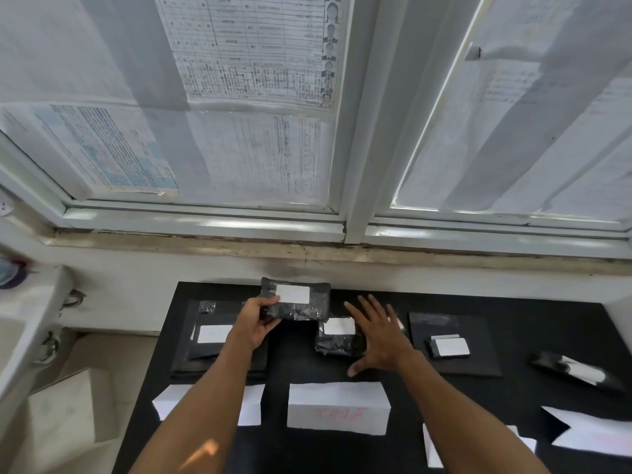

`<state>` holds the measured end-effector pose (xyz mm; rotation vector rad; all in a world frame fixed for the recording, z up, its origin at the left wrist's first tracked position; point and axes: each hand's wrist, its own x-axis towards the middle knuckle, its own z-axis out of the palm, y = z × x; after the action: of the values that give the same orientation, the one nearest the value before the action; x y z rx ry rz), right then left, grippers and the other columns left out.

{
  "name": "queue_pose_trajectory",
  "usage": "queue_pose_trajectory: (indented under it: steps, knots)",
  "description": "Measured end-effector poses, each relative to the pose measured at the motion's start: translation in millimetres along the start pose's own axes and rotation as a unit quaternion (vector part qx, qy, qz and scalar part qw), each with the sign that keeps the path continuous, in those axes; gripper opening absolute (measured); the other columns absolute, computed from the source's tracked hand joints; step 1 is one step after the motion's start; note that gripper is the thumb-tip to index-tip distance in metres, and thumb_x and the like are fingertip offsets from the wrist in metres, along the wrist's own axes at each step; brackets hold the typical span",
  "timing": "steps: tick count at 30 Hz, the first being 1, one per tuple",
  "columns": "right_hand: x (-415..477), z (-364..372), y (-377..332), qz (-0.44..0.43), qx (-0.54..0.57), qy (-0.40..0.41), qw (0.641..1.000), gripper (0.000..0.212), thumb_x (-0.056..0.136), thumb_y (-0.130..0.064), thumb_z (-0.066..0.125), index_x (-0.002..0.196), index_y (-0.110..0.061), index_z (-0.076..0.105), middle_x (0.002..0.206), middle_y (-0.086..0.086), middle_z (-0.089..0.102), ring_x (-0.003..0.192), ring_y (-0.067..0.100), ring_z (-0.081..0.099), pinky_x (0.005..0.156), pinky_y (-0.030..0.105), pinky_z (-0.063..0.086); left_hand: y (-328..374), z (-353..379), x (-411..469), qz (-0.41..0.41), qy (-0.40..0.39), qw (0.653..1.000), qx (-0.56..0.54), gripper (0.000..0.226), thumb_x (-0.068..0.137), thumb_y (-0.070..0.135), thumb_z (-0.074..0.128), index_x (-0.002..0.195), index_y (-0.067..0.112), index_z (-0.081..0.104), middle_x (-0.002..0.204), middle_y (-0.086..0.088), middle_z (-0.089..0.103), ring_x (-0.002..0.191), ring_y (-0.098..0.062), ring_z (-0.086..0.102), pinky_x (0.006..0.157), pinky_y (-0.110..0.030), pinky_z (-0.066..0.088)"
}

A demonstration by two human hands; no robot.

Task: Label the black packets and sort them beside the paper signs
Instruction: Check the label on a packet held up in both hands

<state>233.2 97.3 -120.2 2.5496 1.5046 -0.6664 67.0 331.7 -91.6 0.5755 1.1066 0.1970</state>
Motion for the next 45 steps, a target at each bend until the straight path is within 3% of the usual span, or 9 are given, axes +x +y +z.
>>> queue_pose_trajectory:
  steps: [3, 7, 10, 14, 23, 34, 38, 41, 45]
  knots:
    - [-12.2, 0.6, 23.3, 0.056, -0.082, -0.074, 0.992, 0.125, 0.064, -0.046, 0.082, 0.152, -0.035, -0.006, 0.158, 0.003, -0.021, 0.147, 0.032, -0.018, 0.113, 0.064, -0.003, -2.7, 7.5, -1.5, -0.003, -0.007, 1.000, 0.003, 0.021, 0.083, 0.000, 0.060, 0.104, 0.004, 0.060, 0.101, -0.012, 0.063, 0.092, -0.023, 0.061, 0.081, -0.033, 0.052]
    - [-26.3, 6.9, 30.2, 0.160, 0.006, -0.044, 0.986, 0.079, 0.083, -0.017, 0.067, 0.148, -0.029, 0.025, 0.157, 0.007, 0.019, 0.147, 0.035, 0.009, 0.116, 0.054, 0.024, -3.7, 8.5, -2.7, 0.004, -0.006, 1.000, 0.002, 0.021, 0.084, 0.000, 0.059, 0.105, 0.004, 0.058, 0.100, -0.013, 0.064, 0.095, -0.025, 0.060, 0.079, -0.033, 0.052]
    - [-33.7, 9.5, 30.0, 0.217, 0.066, 0.044, 0.973, 0.071, 0.082, -0.027, 0.064, 0.144, -0.028, 0.030, 0.148, 0.008, 0.033, 0.137, 0.034, 0.028, 0.111, 0.048, 0.035, -2.8, 7.2, -2.4, 0.004, -0.005, 1.000, 0.001, 0.017, 0.083, 0.000, 0.059, 0.100, 0.004, 0.060, 0.098, -0.012, 0.064, 0.090, -0.023, 0.061, 0.075, -0.032, 0.052]
    - [-29.1, 3.7, 21.4, 0.144, 0.072, 0.146, 0.976, 0.067, 0.078, -0.045, 0.062, 0.140, -0.031, 0.039, 0.129, 0.003, 0.046, 0.123, 0.025, 0.042, 0.104, 0.041, 0.037, 0.7, 4.0, -2.2, 0.015, 0.005, 1.000, -0.024, 0.014, 0.083, 0.002, 0.061, 0.096, 0.004, 0.062, 0.095, -0.011, 0.066, 0.087, -0.023, 0.063, 0.071, -0.032, 0.052]
    - [5.9, -7.6, -42.0, 0.037, 0.085, 0.128, 0.988, 0.095, 0.071, -0.060, 0.068, 0.150, -0.029, 0.025, 0.129, -0.003, 0.055, 0.119, 0.019, 0.045, 0.100, 0.035, 0.035, 6.0, 5.0, -8.1, 0.027, -0.005, 0.999, -0.029, 0.015, 0.081, 0.004, 0.061, 0.095, 0.006, 0.064, 0.091, -0.010, 0.069, 0.083, -0.021, 0.065, 0.065, -0.029, 0.052]
    - [-21.1, -5.7, -19.3, 0.094, 0.224, 0.123, 0.962, 0.134, 0.052, -0.061, 0.083, 0.152, -0.036, -0.001, 0.152, 0.000, 0.033, 0.140, 0.020, 0.028, 0.114, 0.043, 0.028, -11.7, 27.6, -20.0, -0.002, -0.101, 0.995, -0.001, 0.022, 0.085, -0.002, 0.058, 0.107, -0.001, 0.060, 0.105, -0.018, 0.066, 0.097, -0.029, 0.064, 0.078, -0.035, 0.055]
    - [-35.3, -9.6, -10.0, 0.102, 0.249, 0.155, 0.951, 0.125, 0.055, -0.066, 0.079, 0.153, -0.029, 0.010, 0.147, -0.001, 0.040, 0.134, 0.019, 0.036, 0.112, 0.037, 0.033, -27.7, 41.2, -28.7, -0.029, -0.150, 0.988, 0.021, 0.027, 0.088, -0.005, 0.052, 0.115, -0.003, 0.055, 0.113, -0.022, 0.063, 0.104, -0.033, 0.062, 0.085, -0.040, 0.054]
    - [-42.7, -11.1, -8.8, 0.118, 0.260, 0.157, 0.945, 0.098, 0.064, -0.058, 0.076, 0.146, -0.023, 0.034, 0.134, 0.001, 0.054, 0.121, 0.019, 0.048, 0.103, 0.033, 0.042, -35.3, 46.2, -36.1, -0.016, -0.153, 0.985, 0.076, 0.027, 0.088, -0.007, 0.052, 0.114, -0.002, 0.057, 0.110, -0.018, 0.063, 0.100, -0.029, 0.062, 0.087, -0.038, 0.052]
    - [-52.5, -13.0, -11.2, 0.124, 0.214, 0.192, 0.950, 0.064, 0.067, -0.046, 0.071, 0.126, -0.025, 0.057, 0.111, -0.002, 0.069, 0.099, 0.021, 0.058, 0.085, 0.034, 0.046, -40.8, 39.3, -46.3, -0.021, -0.122, 0.970, 0.209, 0.022, 0.086, -0.002, 0.062, 0.106, 0.006, 0.064, 0.100, -0.009, 0.069, 0.088, -0.020, 0.065, 0.068, -0.028, 0.054]
